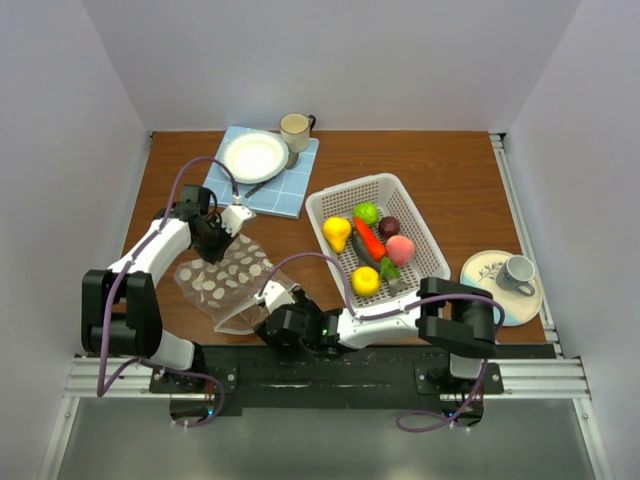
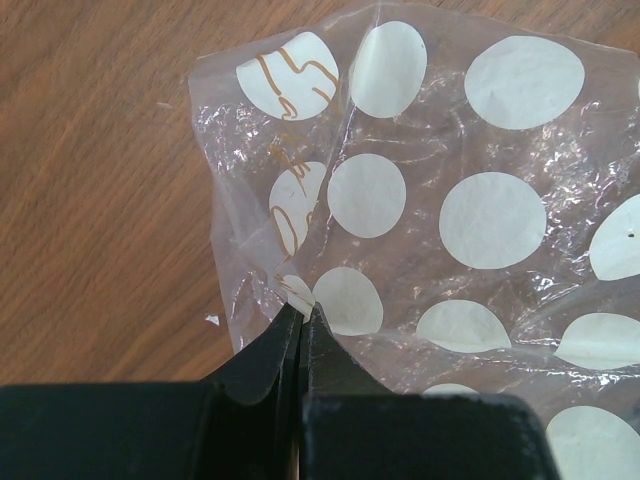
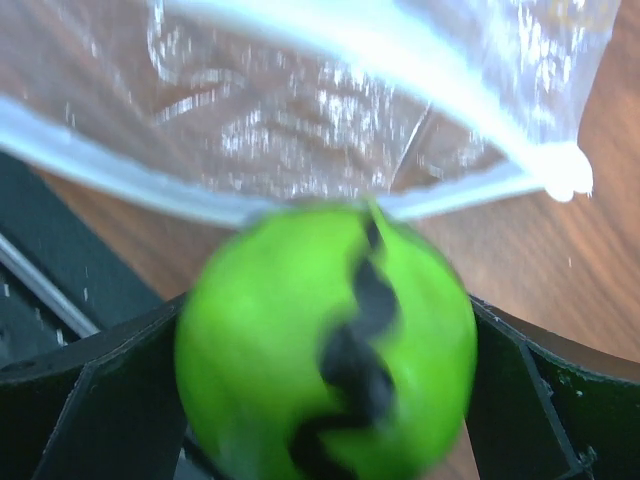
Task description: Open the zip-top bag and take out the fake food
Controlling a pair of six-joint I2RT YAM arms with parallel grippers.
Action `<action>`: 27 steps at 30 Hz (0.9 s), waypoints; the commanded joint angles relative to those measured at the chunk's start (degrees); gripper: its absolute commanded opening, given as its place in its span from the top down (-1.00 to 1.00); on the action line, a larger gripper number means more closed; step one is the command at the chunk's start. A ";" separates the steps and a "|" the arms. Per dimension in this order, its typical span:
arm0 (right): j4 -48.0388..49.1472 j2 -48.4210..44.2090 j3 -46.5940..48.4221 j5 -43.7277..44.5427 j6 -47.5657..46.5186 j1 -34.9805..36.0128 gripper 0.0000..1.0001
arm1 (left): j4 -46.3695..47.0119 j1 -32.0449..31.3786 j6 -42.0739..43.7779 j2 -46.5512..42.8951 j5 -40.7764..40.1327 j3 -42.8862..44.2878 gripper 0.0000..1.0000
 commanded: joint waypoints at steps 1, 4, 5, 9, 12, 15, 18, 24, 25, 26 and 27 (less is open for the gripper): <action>2.73 1.55 1.61 -0.87 -0.64 -0.68 -0.96 | 1.31 -0.31 1.09 -0.38 0.17 0.17 1.00; 4.32 0.59 0.12 -1.75 -0.64 -0.68 -0.80 | 1.40 -0.31 1.09 -0.29 -0.01 -0.01 1.00; 4.41 -0.11 -0.24 -1.84 -0.64 -0.68 -0.66 | 1.49 -0.31 1.17 -0.29 -0.01 -0.10 1.00; 4.14 -3.53 -2.34 -2.37 -0.82 -0.68 -0.19 | 1.76 -0.31 1.09 -0.20 -0.09 -0.36 1.00; 2.30 -6.34 -3.58 -1.67 -1.43 -0.68 0.27 | 1.93 -0.31 1.00 -0.11 -0.09 -0.36 1.00; 0.11 -8.72 -3.41 0.08 -3.09 -0.77 0.48 | 2.02 -0.31 0.74 0.06 -0.01 -0.36 1.00; -2.53 -12.50 -1.04 4.02 -6.42 -0.68 0.49 | 1.84 -0.31 0.65 0.06 0.08 -0.36 1.00; -6.05 -19.71 4.06 5.90 -13.20 -9.98 0.47 | 1.49 -0.31 0.47 -0.11 -0.18 -0.18 1.00; -6.05 -20.24 4.24 4.33 -13.56 -14.87 0.46 | 1.49 -0.31 0.38 -0.20 -0.10 0.08 1.00; -6.05 -20.51 4.59 3.44 -13.82 -17.53 0.46 | 1.49 -0.31 0.38 -0.38 -0.09 0.17 1.00; -6.23 -20.51 5.38 2.47 -14.00 -22.34 0.45 | 1.49 -0.31 0.30 -0.38 -0.09 0.34 1.00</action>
